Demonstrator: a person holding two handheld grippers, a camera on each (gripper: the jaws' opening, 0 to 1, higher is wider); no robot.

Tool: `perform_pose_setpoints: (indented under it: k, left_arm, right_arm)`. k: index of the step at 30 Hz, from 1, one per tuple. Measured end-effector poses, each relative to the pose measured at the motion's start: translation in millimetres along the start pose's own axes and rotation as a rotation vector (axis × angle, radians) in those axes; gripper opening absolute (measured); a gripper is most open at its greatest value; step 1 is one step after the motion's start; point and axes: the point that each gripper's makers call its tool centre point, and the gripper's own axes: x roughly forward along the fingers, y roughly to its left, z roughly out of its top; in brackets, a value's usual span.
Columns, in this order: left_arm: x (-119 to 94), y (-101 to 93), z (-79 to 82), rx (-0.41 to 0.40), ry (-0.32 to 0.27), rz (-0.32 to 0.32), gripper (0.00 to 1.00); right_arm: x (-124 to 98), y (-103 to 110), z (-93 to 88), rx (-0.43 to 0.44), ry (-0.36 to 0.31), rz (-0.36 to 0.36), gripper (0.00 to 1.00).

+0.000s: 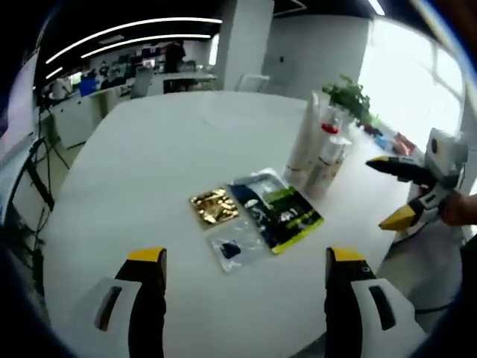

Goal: Arrange the skincare products in the storage area until every visible bottle or jar stands upright without overlapping.

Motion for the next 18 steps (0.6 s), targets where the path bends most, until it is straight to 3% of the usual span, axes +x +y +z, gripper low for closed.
perform_pose_setpoints:
  k: [3, 5, 10, 18]
  left_arm:
    - [-13, -5.8, 0.2, -0.017, -0.015, 0.006, 0.94]
    - [-21, -16.5, 2.7, -0.042, -0.036, -0.024, 0.99]
    - [-45, -39.8, 13.0, -0.01, -0.09, -0.036, 0.99]
    - [-54, -42.3, 14.5, -0.009, -0.149, -0.001, 0.99]
  right_arm:
    - [-14, -8, -5.1, 0.014, -0.003, -0.022, 0.98]
    - [-25, -12, -6.1, 0.016, -0.013, -0.047, 1.0]
    - [-44, -13, -8.7, 0.025, -0.029, -0.064, 1.0]
    - [-55, -13, -11.8, 0.036, -0.051, -0.078, 1.0]
